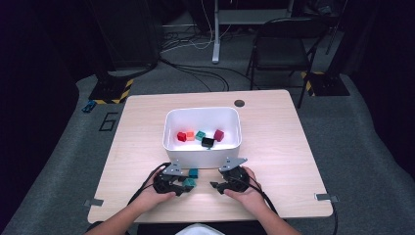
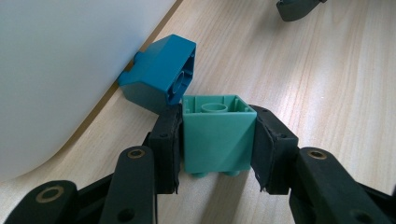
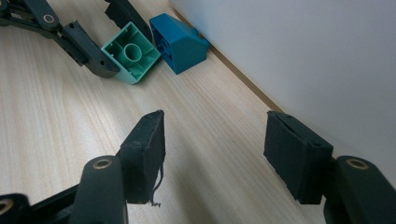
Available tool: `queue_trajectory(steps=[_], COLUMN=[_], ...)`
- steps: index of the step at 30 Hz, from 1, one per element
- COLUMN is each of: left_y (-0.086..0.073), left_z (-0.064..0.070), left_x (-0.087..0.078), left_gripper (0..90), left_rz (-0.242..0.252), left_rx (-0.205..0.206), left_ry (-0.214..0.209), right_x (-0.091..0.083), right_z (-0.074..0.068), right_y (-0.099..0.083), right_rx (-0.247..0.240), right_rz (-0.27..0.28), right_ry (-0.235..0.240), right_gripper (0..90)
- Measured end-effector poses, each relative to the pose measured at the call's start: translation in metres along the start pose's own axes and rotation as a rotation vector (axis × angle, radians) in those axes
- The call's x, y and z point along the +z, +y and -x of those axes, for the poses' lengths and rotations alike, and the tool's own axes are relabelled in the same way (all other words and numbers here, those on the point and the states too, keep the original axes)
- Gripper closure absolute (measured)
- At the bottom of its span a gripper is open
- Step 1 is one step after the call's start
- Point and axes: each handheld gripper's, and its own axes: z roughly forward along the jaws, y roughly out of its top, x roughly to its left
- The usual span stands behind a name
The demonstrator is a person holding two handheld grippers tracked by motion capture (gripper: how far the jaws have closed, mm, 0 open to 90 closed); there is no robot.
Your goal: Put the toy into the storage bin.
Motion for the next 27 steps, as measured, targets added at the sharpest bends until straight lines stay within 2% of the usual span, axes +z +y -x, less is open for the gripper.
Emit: queue_trajectory(steps=[3, 8, 12, 13, 16, 27], left_y=[0.0, 0.002, 0.007, 0.009, 0.015, 0.041], left_z=[-0.001, 0.0, 0.003, 0.004, 0.007, 0.008], left_x=[-0.001, -0.008, -0.016, -0.018, -0.027, -0.057], left_gripper=[57.7, 58.0, 58.3, 58.3, 58.3, 58.4], left_rz=[-0.001, 0.028, 0.036, 0.045, 0.062, 0.08], left_rx=[-0.005, -0.016, -0.006, -0.007, -0.006, -0.005], left_ry=[-0.011, -0.019, -0.023, -0.02, -0.026, -0.047], right_x=[0.0, 0.0, 0.0, 0.0, 0.0, -0.001], right_z=[0.0, 0.0, 0.0, 0.0, 0.0, 0.0], right_y=[0.0, 0.0, 0.0, 0.0, 0.0, 0.0], right_rx=[-0.001, 0.0, 0.009, 0.0, 0.013, 0.013], right_rz=[0.0, 0.0, -0.002, 0.001, -0.002, -0.001], right_ry=[0.0, 0.001, 0.001, 0.002, 0.001, 0.0], right_gripper=[38.0, 38.0, 38.0, 38.0, 38.0, 38.0])
